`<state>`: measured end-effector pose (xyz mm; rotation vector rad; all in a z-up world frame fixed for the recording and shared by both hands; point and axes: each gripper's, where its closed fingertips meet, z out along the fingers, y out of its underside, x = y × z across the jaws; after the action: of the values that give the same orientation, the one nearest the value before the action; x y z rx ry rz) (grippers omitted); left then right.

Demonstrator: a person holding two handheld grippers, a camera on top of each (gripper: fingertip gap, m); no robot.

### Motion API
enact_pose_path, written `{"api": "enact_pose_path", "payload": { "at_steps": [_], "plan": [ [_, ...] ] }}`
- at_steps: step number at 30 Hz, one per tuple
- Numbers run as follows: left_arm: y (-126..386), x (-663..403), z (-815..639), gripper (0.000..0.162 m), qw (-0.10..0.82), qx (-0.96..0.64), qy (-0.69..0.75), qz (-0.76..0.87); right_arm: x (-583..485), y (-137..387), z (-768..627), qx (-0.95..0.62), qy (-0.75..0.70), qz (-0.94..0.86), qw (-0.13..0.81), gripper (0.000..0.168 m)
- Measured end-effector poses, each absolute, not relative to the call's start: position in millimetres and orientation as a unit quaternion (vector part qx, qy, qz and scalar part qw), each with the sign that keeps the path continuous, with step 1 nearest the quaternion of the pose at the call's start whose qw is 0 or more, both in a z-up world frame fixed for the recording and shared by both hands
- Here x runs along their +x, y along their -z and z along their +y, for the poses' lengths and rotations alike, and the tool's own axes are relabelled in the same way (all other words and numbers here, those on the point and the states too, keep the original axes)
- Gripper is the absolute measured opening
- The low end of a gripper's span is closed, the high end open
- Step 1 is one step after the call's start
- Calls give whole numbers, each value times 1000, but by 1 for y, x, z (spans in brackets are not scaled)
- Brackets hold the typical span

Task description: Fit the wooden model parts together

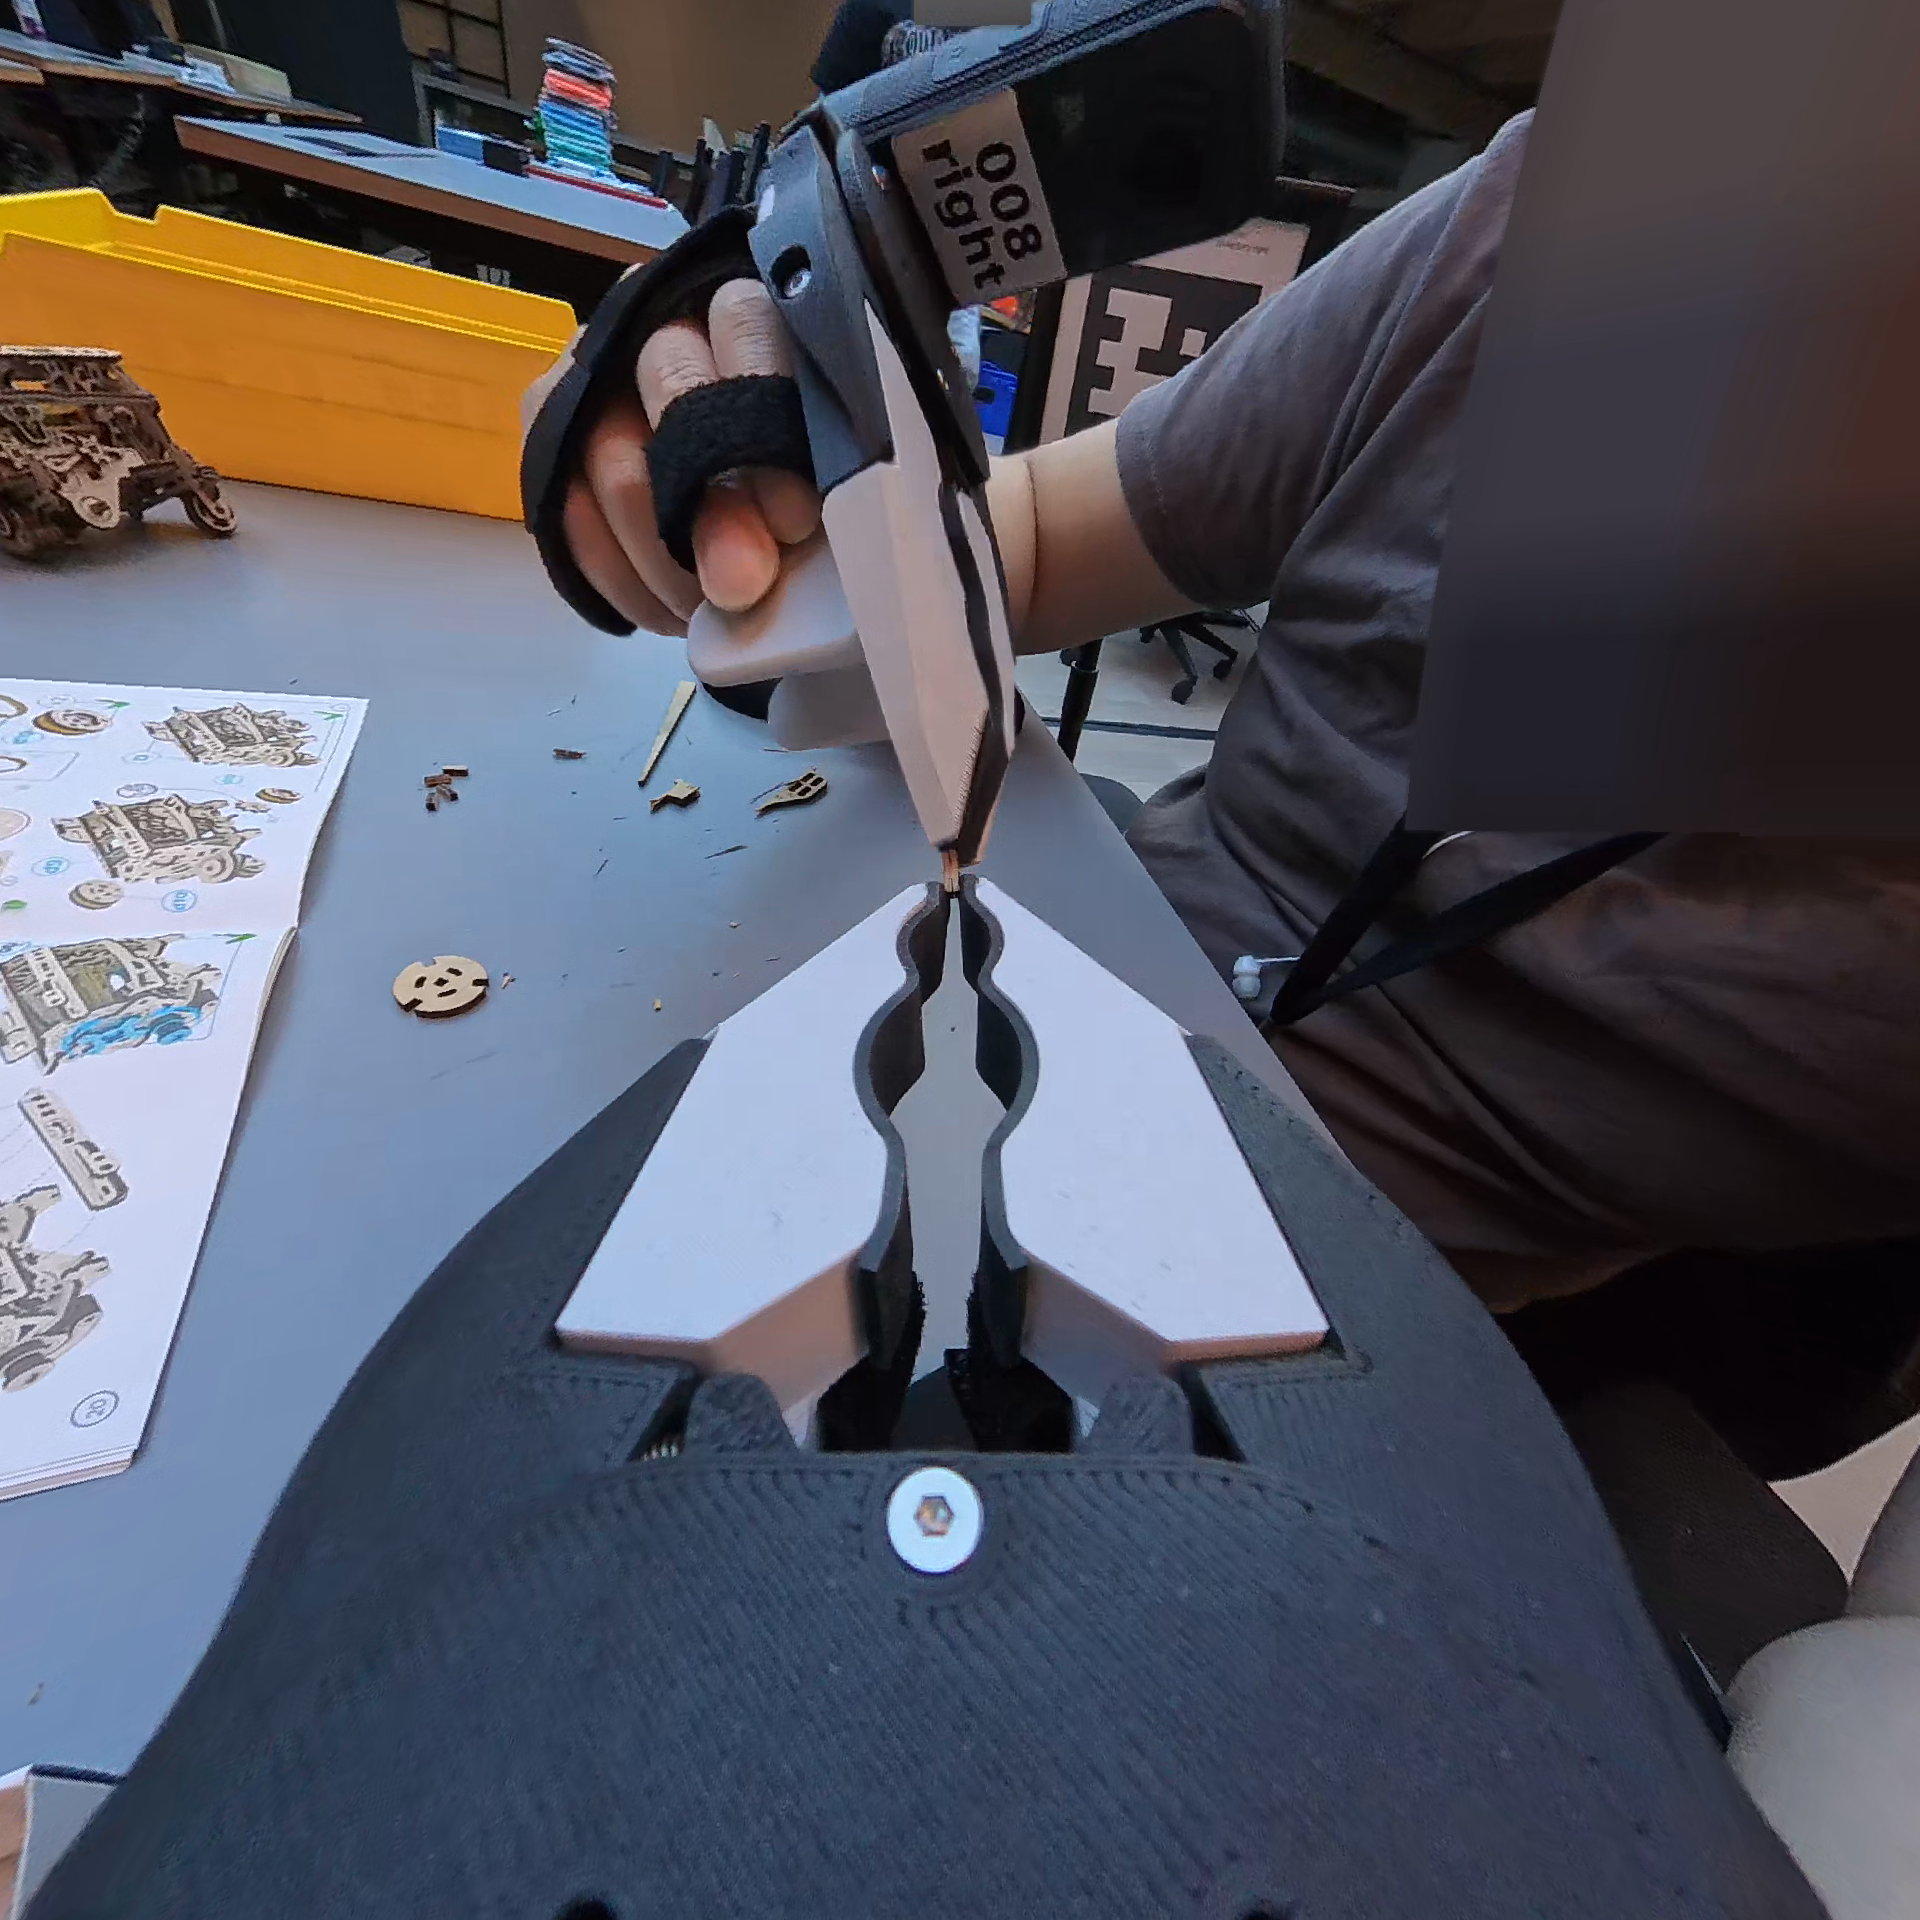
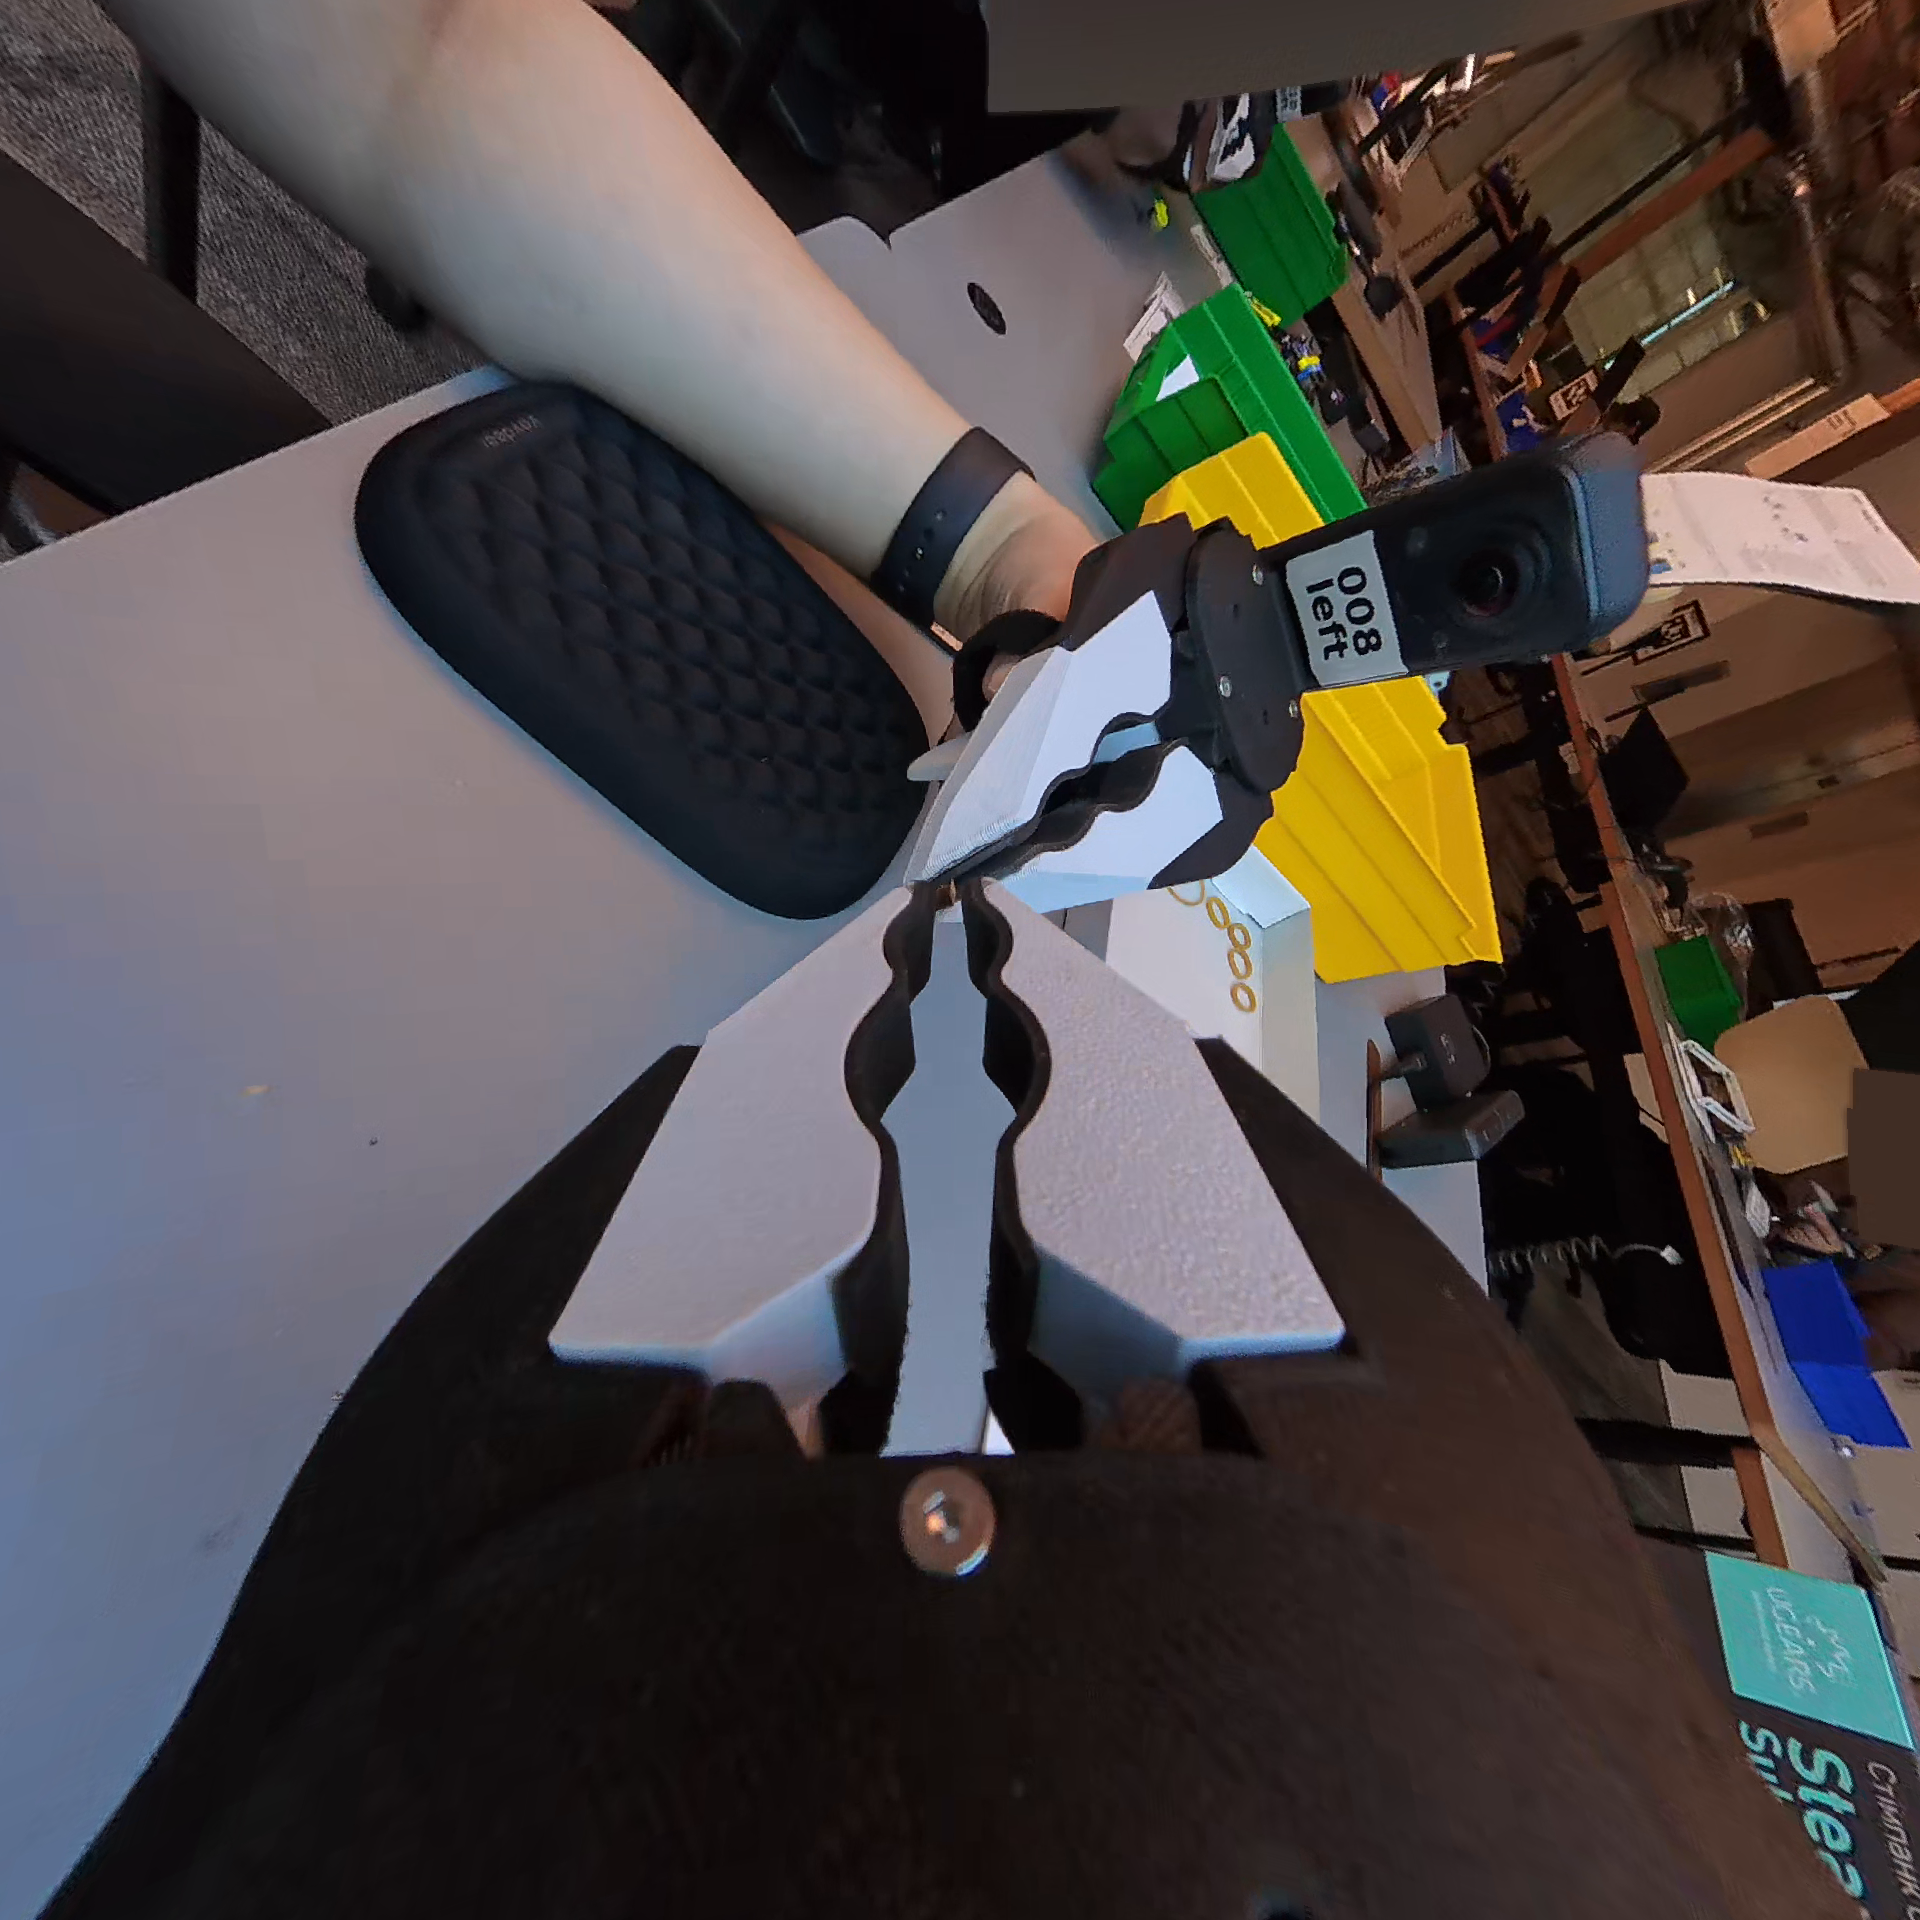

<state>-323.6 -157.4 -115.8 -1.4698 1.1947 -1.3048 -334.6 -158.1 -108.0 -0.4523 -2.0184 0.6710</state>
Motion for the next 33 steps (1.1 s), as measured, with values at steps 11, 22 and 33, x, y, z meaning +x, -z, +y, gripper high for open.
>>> {"api": "enact_pose_path", "payload": {
  "at_steps": [11,22,33],
  "plan": [
    [125,-322,-159,0,387,-589,526,477,-332,117,-159,-168,-265,-834,454,5],
    [126,-321,-158,1,382,-592,526,475,-334,122,-157,-167,-252,-835,460,4],
    [130,-321,-158,0,372,-600,526,474,-334,127,-157,-168,-246,-839,455,2]
  ]
}}
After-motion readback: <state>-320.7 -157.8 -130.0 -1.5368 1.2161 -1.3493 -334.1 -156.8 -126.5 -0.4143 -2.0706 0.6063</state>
